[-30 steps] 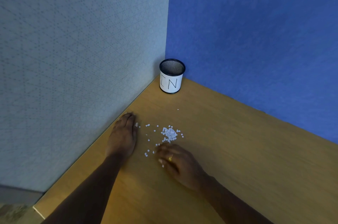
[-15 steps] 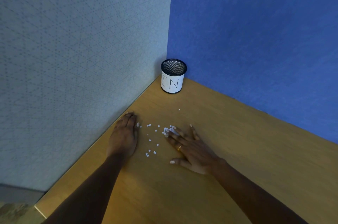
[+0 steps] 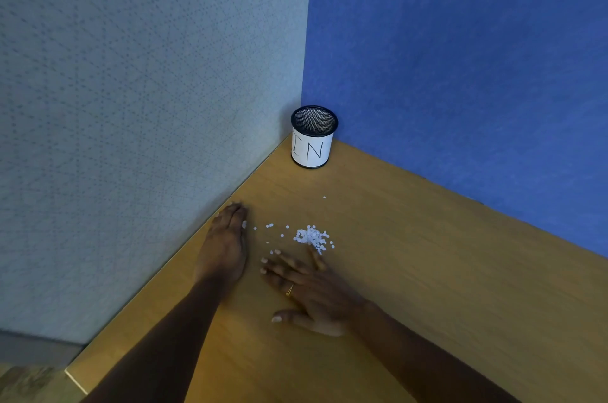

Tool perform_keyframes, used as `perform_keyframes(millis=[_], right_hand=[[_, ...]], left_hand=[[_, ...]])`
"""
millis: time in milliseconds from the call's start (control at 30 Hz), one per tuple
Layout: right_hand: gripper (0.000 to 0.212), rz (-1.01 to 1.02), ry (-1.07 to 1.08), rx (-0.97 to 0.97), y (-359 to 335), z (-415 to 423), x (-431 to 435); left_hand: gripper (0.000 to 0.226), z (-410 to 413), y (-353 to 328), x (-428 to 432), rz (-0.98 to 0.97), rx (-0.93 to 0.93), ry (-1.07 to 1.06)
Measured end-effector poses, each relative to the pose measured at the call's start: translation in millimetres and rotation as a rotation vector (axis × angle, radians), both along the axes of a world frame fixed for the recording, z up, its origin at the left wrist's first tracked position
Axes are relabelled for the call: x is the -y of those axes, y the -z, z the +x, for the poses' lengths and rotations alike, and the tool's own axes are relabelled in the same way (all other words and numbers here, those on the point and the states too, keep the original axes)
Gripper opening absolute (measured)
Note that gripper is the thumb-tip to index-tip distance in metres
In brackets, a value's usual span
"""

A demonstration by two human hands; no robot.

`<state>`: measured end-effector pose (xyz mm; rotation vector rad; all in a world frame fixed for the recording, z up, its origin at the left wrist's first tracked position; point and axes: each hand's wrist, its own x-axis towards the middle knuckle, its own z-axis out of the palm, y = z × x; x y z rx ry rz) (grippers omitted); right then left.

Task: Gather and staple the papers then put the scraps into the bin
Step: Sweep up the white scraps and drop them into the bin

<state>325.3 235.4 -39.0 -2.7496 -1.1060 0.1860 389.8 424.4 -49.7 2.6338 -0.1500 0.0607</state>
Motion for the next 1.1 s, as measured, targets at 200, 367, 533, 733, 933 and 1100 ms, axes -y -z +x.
perform_keyframes(millis=[200, 367, 533, 733, 933, 1100], right_hand=[[0.087, -0.005, 0.198, 0.078, 1.8, 18.6, 22.4], [0.094, -0.037, 0.393, 0.037, -4.7, 24.2, 21.4], [0.065, -0.016, 0.295, 0.157, 5.3, 17.1, -16.2], [0.066, 0.014, 0.209, 0.090, 6.6, 27.8, -37.9], [0.064, -0.081, 0.432, 0.164, 9.6, 35.2, -18.4], [0.066, -0.074, 0.504, 0.147, 2.3, 38.3, -15.8]], left_hand=[[0.042, -0.4, 0.2, -1.0, 0.007, 0.005, 0.006], [0.042, 0.9, -1.3, -0.5, -0.004, -0.010, -0.006], [0.043, 0.1, -0.9, -2.3, -0.007, 0.004, 0.005], [0.057, -1.0, -5.5, -2.1, -0.024, 0.015, 0.012], [0.045, -0.1, -6.1, -1.0, -0.023, -0.016, 0.005], [0.046, 0.2, -5.7, -1.6, -0.015, -0.027, 0.006]])
